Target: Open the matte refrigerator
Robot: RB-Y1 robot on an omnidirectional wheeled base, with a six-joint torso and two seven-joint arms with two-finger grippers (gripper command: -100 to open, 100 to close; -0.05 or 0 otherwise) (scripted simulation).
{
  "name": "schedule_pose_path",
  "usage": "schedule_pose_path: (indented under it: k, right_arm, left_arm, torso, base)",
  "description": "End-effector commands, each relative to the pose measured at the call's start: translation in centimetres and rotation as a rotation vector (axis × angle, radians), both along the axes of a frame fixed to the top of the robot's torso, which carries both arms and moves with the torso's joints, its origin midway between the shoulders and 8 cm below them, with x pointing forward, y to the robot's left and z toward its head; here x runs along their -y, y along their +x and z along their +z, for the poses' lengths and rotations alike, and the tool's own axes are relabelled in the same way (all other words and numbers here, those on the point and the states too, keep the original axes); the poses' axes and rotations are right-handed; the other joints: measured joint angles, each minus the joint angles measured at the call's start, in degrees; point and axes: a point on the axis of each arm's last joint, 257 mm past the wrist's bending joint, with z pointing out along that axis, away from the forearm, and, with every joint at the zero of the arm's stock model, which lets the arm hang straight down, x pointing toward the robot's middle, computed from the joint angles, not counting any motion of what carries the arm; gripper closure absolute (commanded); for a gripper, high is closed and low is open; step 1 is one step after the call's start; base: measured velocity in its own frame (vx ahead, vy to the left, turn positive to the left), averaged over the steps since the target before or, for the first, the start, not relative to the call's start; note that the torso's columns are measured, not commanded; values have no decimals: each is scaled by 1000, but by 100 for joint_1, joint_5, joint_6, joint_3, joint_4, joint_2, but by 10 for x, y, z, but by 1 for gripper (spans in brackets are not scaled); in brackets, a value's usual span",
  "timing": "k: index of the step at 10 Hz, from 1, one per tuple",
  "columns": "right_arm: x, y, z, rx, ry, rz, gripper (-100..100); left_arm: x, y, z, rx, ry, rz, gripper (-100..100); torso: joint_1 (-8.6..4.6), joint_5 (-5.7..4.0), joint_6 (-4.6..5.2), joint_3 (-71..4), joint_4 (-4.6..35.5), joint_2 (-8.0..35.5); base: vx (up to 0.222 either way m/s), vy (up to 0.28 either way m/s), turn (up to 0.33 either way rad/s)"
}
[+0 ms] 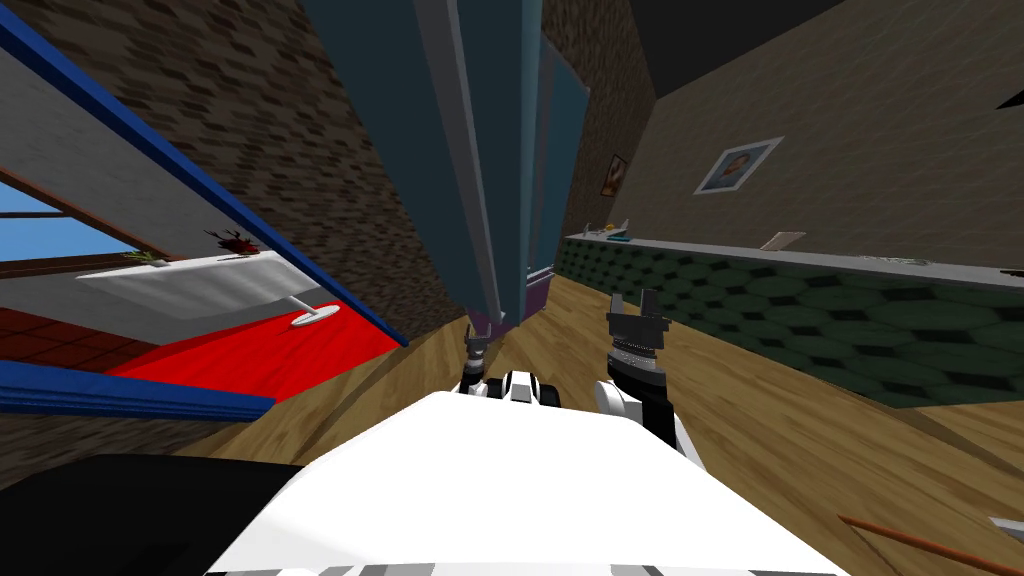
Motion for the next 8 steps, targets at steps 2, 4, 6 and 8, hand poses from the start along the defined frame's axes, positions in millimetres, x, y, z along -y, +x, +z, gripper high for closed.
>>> schedule_pose_path:
  k: [2,4,6,8]
  right_arm:
    - [0,0,0,0,0,0,0]
    - [0,0,0,0,0,0,0]
    - [0,0,0,0,0,0,0]
    - [0,0,0,0,0,0,0]
  left_arm:
    - [-18,-5,0,8,33,43,-100]
    - [-15,-6,0,13,-1,74,-100]
    - [-5,-6,1,14,-41,83,-100]
    - [5,-6,2,15,-83,92,-100]
  torso:
    - [-14,-4,1,4,2,7]
    - [-2,-1,0,2,1,4]
    - [28,9,12,7,4,13]
    - [25,7,3,10,5,17]
  base:
    - [67,-168,47]
    - [78,-184,54]
    - [23,-66,19]
    - [-2,-4,-12]
